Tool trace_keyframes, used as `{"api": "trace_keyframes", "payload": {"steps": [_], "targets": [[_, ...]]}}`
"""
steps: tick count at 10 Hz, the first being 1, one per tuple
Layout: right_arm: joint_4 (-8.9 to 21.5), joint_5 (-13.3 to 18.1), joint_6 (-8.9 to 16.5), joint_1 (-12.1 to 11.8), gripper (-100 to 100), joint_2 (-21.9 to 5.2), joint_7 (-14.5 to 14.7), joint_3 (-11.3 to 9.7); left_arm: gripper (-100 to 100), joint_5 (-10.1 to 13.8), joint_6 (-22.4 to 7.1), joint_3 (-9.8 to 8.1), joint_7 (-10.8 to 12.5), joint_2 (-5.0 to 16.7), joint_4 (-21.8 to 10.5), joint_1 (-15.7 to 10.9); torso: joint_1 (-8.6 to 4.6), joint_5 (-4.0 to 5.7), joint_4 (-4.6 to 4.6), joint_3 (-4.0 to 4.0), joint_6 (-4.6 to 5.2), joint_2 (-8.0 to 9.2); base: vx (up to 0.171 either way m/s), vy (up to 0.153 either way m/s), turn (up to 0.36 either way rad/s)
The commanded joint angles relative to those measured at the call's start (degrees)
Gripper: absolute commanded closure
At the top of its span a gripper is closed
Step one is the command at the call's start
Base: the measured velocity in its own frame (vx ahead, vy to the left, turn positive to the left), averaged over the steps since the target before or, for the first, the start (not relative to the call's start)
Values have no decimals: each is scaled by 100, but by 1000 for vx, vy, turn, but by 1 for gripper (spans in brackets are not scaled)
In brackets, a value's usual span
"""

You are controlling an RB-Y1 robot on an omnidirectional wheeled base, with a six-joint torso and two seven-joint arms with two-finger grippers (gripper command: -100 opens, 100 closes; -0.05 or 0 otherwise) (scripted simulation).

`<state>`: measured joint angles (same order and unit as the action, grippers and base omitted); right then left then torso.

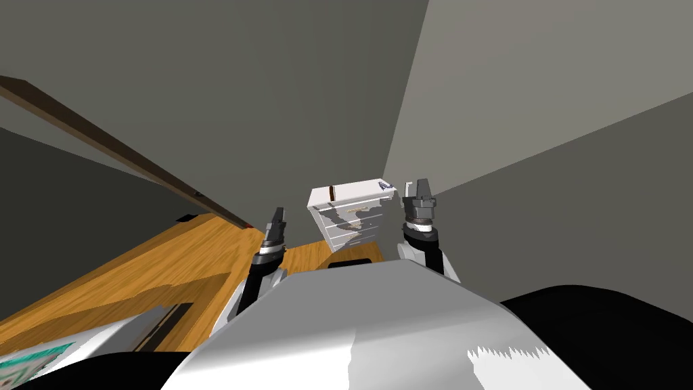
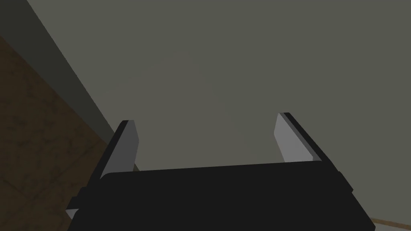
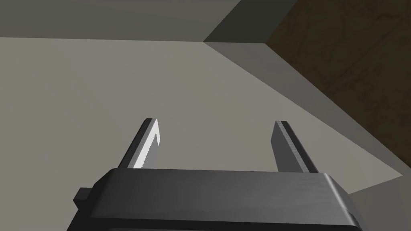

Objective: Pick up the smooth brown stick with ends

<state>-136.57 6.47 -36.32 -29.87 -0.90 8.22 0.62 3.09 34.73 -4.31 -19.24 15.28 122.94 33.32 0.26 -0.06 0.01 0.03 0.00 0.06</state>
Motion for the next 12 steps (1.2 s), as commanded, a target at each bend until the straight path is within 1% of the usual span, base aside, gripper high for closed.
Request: {"api": "trace_keyframes", "payload": {"steps": [1,2,3,4,5,6,7,8,9,10,11,12], "targets": [[0,0,0,0,0,0,0,0,-100,-55,106,-106,-219,286,-253,87,0,0,0,0,0,0,-14,59,-37],[0,0,0,0,0,0,0,0,-100,-55,106,-106,-219,342,-253,87,1,0,0,0,0,0,-10,48,-20],[0,0,0,0,0,0,0,0,-100,-113,211,-192,-425,576,-480,188,-4,1,0,0,0,0,-6,56,-48],[0,0,0,0,0,0,0,0,-100,-113,211,-192,-425,641,-480,188,-1,0,-1,-1,0,-2,-9,53,-33],[0,0,0,0,0,0,0,0,-100,-176,324,-277,-641,855,-729,298,-3,1,0,-1,0,-1,-17,58,-87],[0,0,0,0,0,0,0,0,-100,-176,324,-277,-641,958,-729,298,0,0,0,0,1,1,-15,46,-46],[0,0,0,0,0,0,0,0,-100,-244,443,-361,-864,1171,-999,413,-6,1,0,1,0,1,-18,45,-101],[0,0,0,0,0,0,0,0,-100,-244,443,-361,-864,1292,-999,413,-5,1,0,1,1,1,-17,36,-58],[0,0,0,0,0,0,0,0,-100,-315,569,-445,-1092,1471,-1285,532,-9,2,1,1,0,1,-17,37,-131],[0,0,0,0,0,0,0,0,-100,-315,569,-445,-1092,1643,-1289,532,-9,2,0,1,1,2,-11,38,-75],[0,0,0,0,0,0,0,0,-100,-389,699,-529,-1324,1827,-1521,654,-9,2,0,0,1,-1,-21,42,-146],[0,0,0,0,0,0,0,0,-100,-389,699,-529,-1324,2008,-1596,654,-7,2,0,1,2,2,-22,37,-80]]}}
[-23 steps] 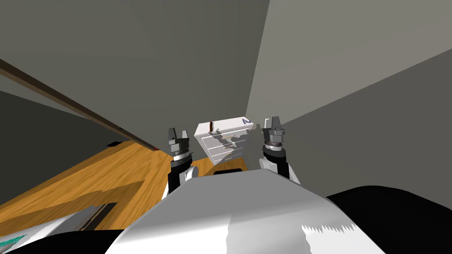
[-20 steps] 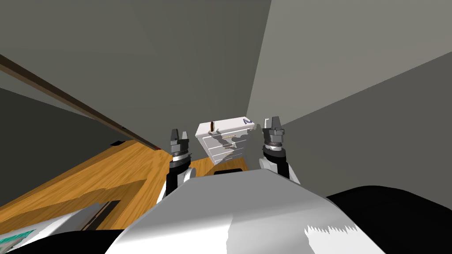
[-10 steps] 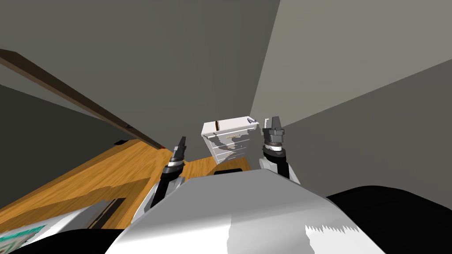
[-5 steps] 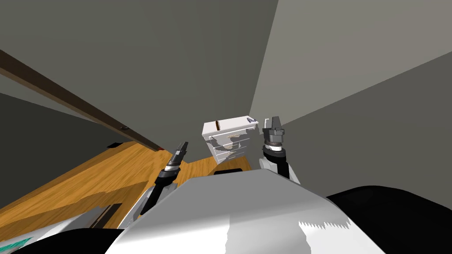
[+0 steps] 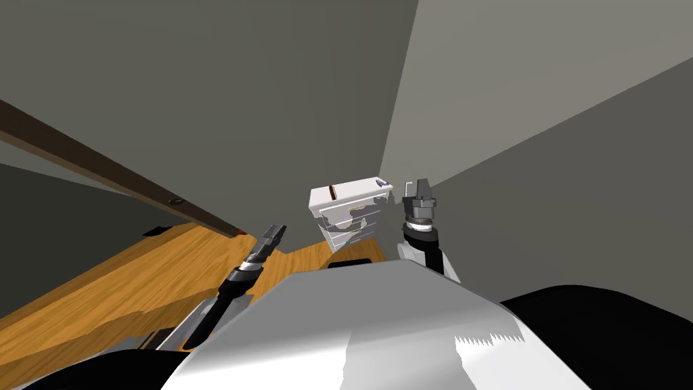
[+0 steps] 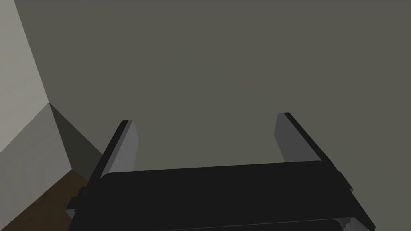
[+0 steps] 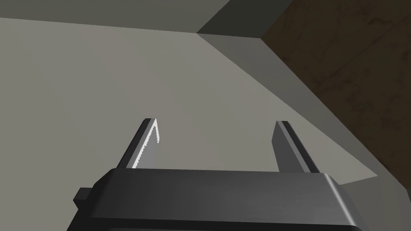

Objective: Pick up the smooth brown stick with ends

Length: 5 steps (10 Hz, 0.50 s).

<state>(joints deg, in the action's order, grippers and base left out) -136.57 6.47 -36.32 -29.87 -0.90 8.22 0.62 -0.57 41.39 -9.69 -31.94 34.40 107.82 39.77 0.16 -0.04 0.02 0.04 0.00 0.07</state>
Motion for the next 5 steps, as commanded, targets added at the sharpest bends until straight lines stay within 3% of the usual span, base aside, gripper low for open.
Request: {"api": "trace_keyframes", "payload": {"steps": [1,2,3,4,5], "targets": [[0,0,0,0,0,0,0,0,-100,-99,169,-73,-286,286,-286,136,0,0,0,0,0,0,-22,30,-169],[0,0,0,1,0,0,0,0,-100,-99,169,-73,-290,443,-396,136,-2,1,0,0,3,1,-18,25,-99],[0,0,0,0,0,0,0,0,-100,-177,308,-155,-526,626,-552,263,-4,1,0,-1,0,-2,-18,20,-226],[0,0,0,1,0,0,0,0,-100,-177,308,-155,-526,823,-673,263,-6,2,0,-1,3,-2,-19,27,-92],[0,0,0,0,0,0,0,0,-100,-177,308,-155,-526,867,-743,263,-5,1,0,-1,-1,-3,-9,14,30]]}}
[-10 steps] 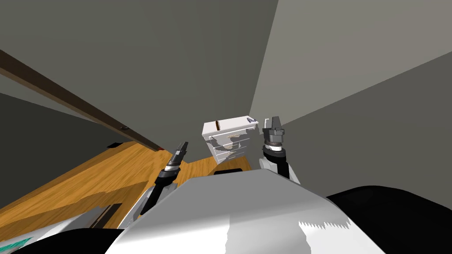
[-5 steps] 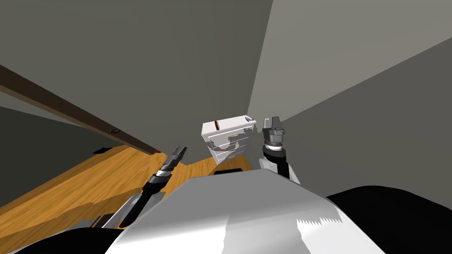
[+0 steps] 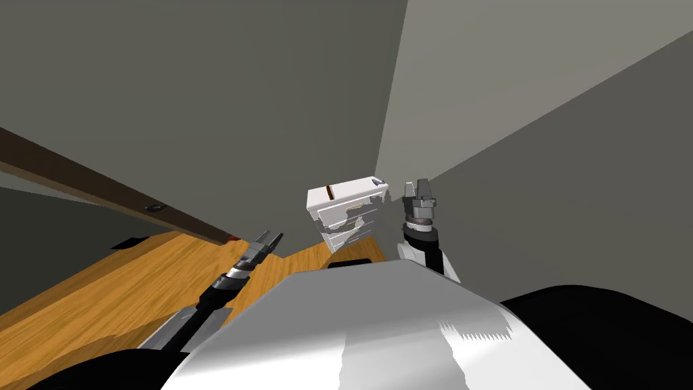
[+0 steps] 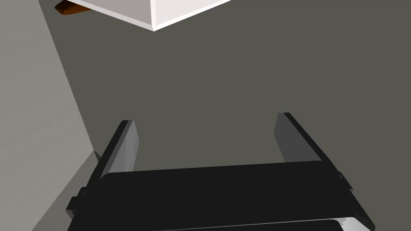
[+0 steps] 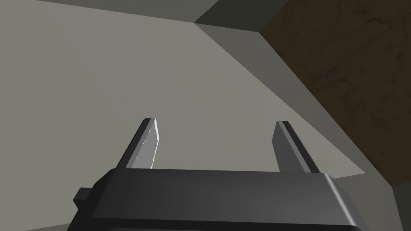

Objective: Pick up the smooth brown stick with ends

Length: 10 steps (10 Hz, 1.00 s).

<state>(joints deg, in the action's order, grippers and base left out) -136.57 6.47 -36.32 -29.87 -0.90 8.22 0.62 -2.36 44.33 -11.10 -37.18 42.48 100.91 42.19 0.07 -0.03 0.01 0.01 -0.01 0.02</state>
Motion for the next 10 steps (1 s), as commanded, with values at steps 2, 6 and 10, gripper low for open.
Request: {"api": "trace_keyframes", "payload": {"steps": [2,6,10], "targets": [[0,0,0,1,0,0,0,0,-100,-76,158,-94,-240,463,-401,149,-1,2,0,1,4,2,-17,13,-154],[0,0,0,0,0,0,0,0,-100,-229,457,-252,-713,1085,-940,406,-3,1,0,-1,-1,-1,-16,7,-153],[0,0,0,1,0,0,0,-1,-100,-305,611,-326,-948,1670,-1478,535,-8,3,0,-1,5,-1,-14,-1,-147]]}}
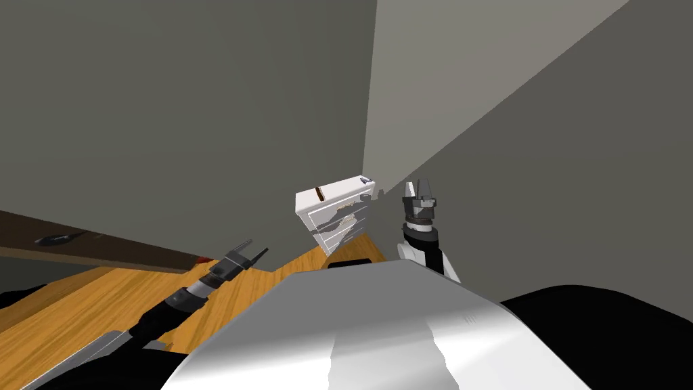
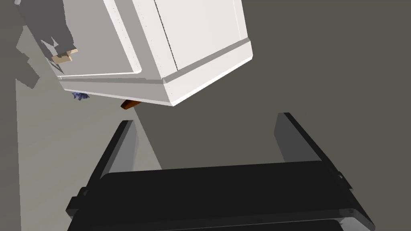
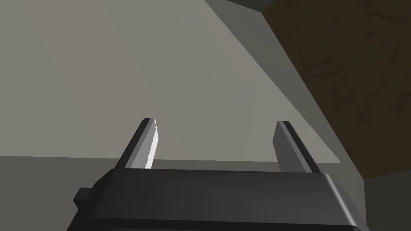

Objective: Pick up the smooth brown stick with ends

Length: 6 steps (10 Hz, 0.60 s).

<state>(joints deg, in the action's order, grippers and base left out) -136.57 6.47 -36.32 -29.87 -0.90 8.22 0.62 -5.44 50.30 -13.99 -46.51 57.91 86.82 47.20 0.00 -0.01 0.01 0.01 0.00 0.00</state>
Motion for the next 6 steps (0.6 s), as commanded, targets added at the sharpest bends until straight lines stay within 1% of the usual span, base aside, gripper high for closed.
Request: {"api": "trace_keyframes", "payload": {"steps": [1,2,3,4,5,6], "targets": [[0,0,0,0,0,0,0,0,-100,3,15,-37,-14,227,-69,34,0,0,0,0,0,0,-7,-1,-1],[0,0,0,-1,0,0,0,0,-100,-73,172,-108,-247,424,-352,163,0,0,0,-1,-3,-2,-11,-13,-260],[0,0,0,1,0,0,0,0,-100,-73,172,-108,-247,621,-429,163,-3,1,-1,-2,5,-3,-15,-6,-183],[0,0,0,0,0,0,0,0,-100,-73,172,-108,-247,681,-429,163,-2,1,0,-1,-1,-2,-7,0,6],[0,0,0,-1,0,0,0,0,-100,-148,332,-175,-476,909,-712,292,-1,0,0,-1,-4,-2,-15,-18,-265],[0,0,0,1,0,0,0,0,-100,-148,332,-175,-476,1064,-788,292,-5,1,-1,-1,4,-2,-15,-10,-190]]}}
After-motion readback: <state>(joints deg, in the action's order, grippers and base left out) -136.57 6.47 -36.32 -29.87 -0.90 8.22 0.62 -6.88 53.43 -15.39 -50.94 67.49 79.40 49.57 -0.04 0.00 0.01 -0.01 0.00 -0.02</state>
